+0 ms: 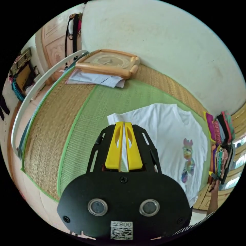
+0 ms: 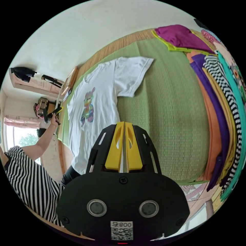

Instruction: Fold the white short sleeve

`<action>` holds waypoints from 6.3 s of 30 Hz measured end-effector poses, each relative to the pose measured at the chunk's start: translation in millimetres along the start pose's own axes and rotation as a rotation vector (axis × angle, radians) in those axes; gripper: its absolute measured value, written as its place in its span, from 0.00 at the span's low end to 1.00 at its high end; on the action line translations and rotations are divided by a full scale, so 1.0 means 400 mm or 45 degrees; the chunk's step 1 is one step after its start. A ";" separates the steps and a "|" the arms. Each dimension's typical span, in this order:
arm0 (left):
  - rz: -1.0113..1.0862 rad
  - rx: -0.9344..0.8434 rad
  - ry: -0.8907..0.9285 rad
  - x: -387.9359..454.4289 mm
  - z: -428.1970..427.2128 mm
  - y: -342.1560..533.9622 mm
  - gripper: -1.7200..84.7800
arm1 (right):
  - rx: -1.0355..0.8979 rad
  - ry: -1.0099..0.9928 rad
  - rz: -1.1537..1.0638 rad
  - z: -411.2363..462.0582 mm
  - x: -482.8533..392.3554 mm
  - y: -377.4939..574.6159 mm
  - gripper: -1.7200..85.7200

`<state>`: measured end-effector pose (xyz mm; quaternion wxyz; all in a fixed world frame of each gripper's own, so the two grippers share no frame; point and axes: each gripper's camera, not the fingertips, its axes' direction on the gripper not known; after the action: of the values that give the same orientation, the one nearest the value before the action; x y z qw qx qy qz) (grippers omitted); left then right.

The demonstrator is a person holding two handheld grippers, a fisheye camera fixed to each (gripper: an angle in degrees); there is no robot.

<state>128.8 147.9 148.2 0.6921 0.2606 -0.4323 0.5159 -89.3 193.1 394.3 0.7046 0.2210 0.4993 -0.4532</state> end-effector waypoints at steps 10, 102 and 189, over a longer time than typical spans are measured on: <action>0.752 -0.270 0.711 0.601 0.248 -0.007 0.08 | 0.262 0.252 0.049 0.053 -0.054 -0.094 0.12; 0.335 -0.113 0.630 0.271 0.231 0.105 0.05 | 0.112 0.192 -0.509 0.612 -0.400 -0.500 0.02; 0.466 -0.276 0.326 -0.083 -0.127 0.443 0.02 | -0.234 -0.169 -0.928 1.100 -1.005 -0.716 0.02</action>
<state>-24.3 231.4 79.5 0.6603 0.0348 -0.4340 0.6119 -150.3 -115.6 975.7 0.5450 -0.0649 0.5370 -0.6407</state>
